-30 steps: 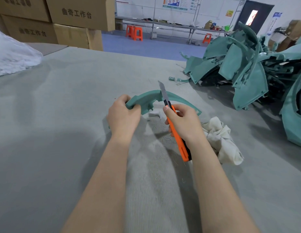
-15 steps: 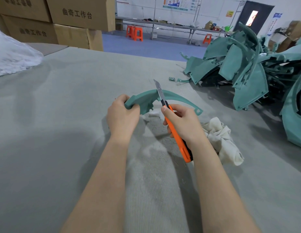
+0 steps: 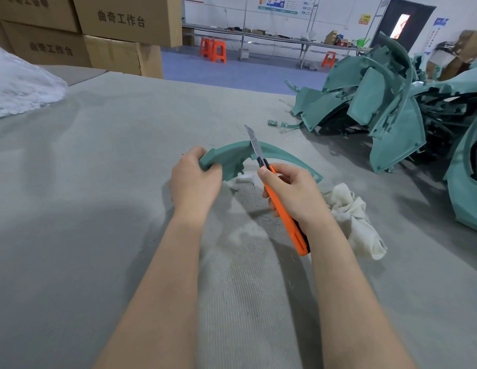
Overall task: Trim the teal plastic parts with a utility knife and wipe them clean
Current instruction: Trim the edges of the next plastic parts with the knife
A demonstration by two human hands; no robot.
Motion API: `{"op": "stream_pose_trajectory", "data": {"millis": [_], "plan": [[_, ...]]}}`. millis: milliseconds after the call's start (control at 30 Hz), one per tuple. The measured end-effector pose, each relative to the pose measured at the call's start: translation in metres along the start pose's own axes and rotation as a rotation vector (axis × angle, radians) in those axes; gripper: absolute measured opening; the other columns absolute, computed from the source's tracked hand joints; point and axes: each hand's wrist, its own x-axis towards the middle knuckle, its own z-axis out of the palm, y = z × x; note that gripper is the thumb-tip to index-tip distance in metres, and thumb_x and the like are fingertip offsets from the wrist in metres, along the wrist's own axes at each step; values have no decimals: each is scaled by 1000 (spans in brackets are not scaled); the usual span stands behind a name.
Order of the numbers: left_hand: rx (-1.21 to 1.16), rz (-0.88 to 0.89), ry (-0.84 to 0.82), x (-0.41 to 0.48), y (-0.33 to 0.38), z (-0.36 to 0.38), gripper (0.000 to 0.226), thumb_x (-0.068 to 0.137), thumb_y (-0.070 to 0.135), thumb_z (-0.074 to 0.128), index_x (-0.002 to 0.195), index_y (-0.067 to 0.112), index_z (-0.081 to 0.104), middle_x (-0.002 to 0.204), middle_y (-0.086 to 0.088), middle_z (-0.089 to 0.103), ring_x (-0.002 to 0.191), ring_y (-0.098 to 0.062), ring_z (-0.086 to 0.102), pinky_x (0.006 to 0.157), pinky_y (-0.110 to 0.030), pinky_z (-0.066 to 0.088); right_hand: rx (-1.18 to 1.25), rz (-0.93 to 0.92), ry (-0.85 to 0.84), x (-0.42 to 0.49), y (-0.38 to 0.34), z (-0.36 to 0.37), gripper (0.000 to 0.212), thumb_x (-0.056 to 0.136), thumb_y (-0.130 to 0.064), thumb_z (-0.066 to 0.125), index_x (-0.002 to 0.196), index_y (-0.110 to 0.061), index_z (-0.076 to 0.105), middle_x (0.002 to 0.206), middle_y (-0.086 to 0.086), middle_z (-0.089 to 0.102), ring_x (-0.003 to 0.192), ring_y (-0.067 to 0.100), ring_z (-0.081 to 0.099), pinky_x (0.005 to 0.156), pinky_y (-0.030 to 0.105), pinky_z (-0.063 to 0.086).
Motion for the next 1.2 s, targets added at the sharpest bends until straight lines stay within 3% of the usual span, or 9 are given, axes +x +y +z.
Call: {"op": "stream_pose_trajectory", "data": {"millis": [267,433,667,767,900,1100,1200], "plan": [[18,20,-8,-1,0,1,9,78,7,51,72,14,52,63,2,48,70,-26,46,60,-32,34,-28,4,19,1,1,-3,10,94,-31,60,88,-28,68,63,-1,60,46,6,52,45,21,45],[6,23,-7,0,0,-1,22,78,5,50,62,16,40,61,3,43,67,-24,40,53,-31,29,0,-12,3,0,1,-1,16,96,-30,59,88,-21,69,65,5,60,48,11,53,45,21,45],[3,13,-6,1,-1,-1,22,77,5,50,62,16,39,63,2,44,68,-25,40,57,-32,29,13,-10,-4,-1,-1,-2,17,96,-29,58,90,-18,69,66,8,59,51,13,52,47,23,46],[47,41,-30,-1,1,2,21,79,8,53,63,17,42,62,3,48,70,-27,47,58,-32,33,65,-21,-112,-5,-9,7,12,96,-27,60,97,-20,70,65,5,59,46,12,50,44,23,43],[49,11,-42,-2,2,2,14,83,13,58,71,17,50,72,-2,59,81,-32,57,71,-39,46,134,-90,-225,-9,-18,28,9,95,-24,61,98,-24,70,61,0,59,43,12,48,39,21,40],[35,57,-41,-2,1,1,16,78,8,52,65,15,45,59,3,46,67,-27,45,58,-33,33,192,34,0,-4,-9,4,14,95,-28,59,88,-18,66,60,-1,60,42,10,49,40,19,40],[35,53,-42,-2,2,0,6,79,8,51,77,10,57,66,-1,53,73,-29,52,64,-36,40,112,98,135,1,-2,-2,21,96,-32,58,90,-13,64,64,3,59,42,11,49,40,21,42]]}}
